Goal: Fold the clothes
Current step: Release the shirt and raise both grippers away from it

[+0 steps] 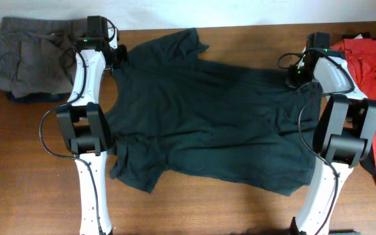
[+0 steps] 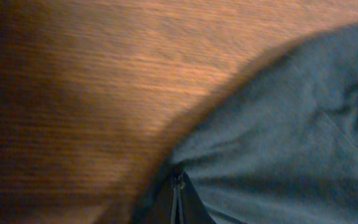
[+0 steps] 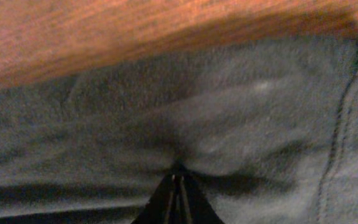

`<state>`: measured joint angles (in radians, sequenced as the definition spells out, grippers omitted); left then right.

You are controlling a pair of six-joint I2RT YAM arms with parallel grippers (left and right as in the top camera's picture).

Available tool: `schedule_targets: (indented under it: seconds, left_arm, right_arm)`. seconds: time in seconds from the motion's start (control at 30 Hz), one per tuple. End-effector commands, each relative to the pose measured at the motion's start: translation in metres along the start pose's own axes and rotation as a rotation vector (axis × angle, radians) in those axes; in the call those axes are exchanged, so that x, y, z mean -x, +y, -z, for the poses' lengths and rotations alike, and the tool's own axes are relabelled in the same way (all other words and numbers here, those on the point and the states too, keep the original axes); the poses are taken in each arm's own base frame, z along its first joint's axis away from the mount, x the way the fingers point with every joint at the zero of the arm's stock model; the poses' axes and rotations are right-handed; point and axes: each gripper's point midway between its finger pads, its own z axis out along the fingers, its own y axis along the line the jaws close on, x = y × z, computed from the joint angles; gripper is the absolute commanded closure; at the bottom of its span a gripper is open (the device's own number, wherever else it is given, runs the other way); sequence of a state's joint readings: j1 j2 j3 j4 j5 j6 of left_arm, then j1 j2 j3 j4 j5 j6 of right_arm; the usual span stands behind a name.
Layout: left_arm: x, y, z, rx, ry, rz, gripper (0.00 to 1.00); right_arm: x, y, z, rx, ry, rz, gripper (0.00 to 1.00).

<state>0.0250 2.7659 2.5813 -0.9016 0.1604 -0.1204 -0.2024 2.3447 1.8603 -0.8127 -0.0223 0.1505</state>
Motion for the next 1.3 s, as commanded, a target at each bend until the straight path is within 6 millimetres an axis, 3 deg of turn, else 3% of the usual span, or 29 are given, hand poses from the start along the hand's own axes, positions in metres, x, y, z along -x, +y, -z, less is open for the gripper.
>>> schedule_targets:
  seconds: [0.0,0.2,0.27,0.43,0.6,0.67,0.73,0.87,1.07,1.17,1.27]
  left_arm:
    - [-0.014,0.046,-0.022,0.141,0.023,0.084,0.98]
    - [-0.003,0.073,-0.015,0.216,-0.025,0.137,0.97]
    - [0.003,0.083,-0.009,0.24,-0.045,0.156,0.92]
    - [0.041,0.082,0.031,0.231,-0.147,0.155,0.86]
    - [0.09,0.059,0.092,0.203,-0.303,0.13,0.79]
    - [0.101,0.048,0.117,0.191,-0.343,0.12,0.75]
    - [0.105,0.037,0.138,0.183,-0.358,0.111,0.66]
    - [0.093,0.01,0.167,0.143,-0.315,0.083,0.61]
    - [0.051,-0.043,0.182,0.054,-0.16,-0.046,0.26]
    - [0.029,-0.065,0.185,0.044,-0.086,-0.11,0.04]
    - [0.015,-0.085,0.194,0.035,-0.048,-0.2,0.01]
  right_arm:
    - [-0.005,-0.009,-0.018,-0.03,0.017,-0.002,0.88]
    - [0.007,-0.003,-0.018,0.003,-0.031,-0.021,0.84]
    - [0.007,-0.003,-0.018,0.002,-0.032,-0.021,0.79]
    - [0.019,-0.003,-0.002,-0.005,-0.044,-0.021,0.64]
    - [0.054,0.004,0.051,0.006,-0.106,-0.02,0.54]
    - [0.068,0.006,0.079,0.01,-0.138,-0.019,0.34]
    - [0.077,0.008,0.11,0.014,-0.163,-0.019,0.26]
    - [0.077,0.01,0.176,0.02,-0.188,-0.03,0.08]
    - [0.042,0.008,0.24,0.025,-0.145,-0.119,0.07]
    - [0.036,0.035,0.258,0.144,-0.151,-0.046,0.12]
    - [0.028,0.066,0.276,0.252,-0.159,-0.002,0.14]
